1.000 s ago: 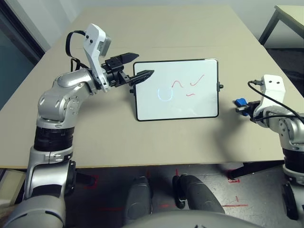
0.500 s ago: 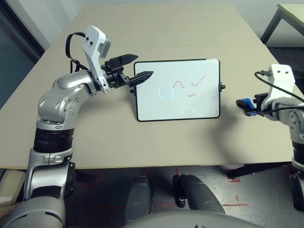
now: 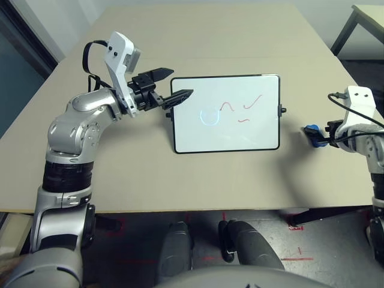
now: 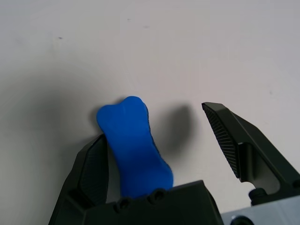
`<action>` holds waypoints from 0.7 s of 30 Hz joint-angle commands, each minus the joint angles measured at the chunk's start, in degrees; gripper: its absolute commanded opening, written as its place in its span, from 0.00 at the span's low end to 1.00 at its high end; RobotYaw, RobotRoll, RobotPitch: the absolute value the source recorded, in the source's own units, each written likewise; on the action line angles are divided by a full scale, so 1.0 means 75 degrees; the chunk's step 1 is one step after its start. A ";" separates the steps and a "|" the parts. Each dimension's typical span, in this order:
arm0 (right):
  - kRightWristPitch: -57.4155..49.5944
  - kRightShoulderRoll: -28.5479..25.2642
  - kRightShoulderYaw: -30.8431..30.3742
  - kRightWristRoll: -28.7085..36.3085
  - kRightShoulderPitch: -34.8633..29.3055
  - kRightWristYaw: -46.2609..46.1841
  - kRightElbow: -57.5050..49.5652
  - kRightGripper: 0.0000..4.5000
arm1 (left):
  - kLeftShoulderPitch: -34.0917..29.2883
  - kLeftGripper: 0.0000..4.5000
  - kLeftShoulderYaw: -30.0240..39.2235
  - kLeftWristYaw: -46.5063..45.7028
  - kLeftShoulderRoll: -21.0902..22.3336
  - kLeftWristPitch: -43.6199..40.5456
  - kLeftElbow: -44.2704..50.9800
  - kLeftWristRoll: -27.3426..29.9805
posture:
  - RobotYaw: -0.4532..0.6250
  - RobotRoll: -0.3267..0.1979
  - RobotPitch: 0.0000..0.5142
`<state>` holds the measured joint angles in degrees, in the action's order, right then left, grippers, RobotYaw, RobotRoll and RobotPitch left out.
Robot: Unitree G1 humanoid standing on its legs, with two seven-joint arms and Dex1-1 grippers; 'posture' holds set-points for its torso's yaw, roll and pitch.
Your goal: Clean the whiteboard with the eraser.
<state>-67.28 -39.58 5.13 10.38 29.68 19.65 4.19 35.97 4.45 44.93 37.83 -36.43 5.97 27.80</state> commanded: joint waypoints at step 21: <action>-0.0262 0.0320 0.0180 -0.0019 -0.0141 -0.0147 0.0018 0.17 | 0.0080 1.00 0.0017 0.0003 0.0068 -0.0038 -0.0050 -0.0072 | 0.44 0.62 0.21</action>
<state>-67.63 -37.76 5.96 10.39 29.97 19.01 4.76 36.41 4.45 44.69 37.89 -36.44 5.92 27.53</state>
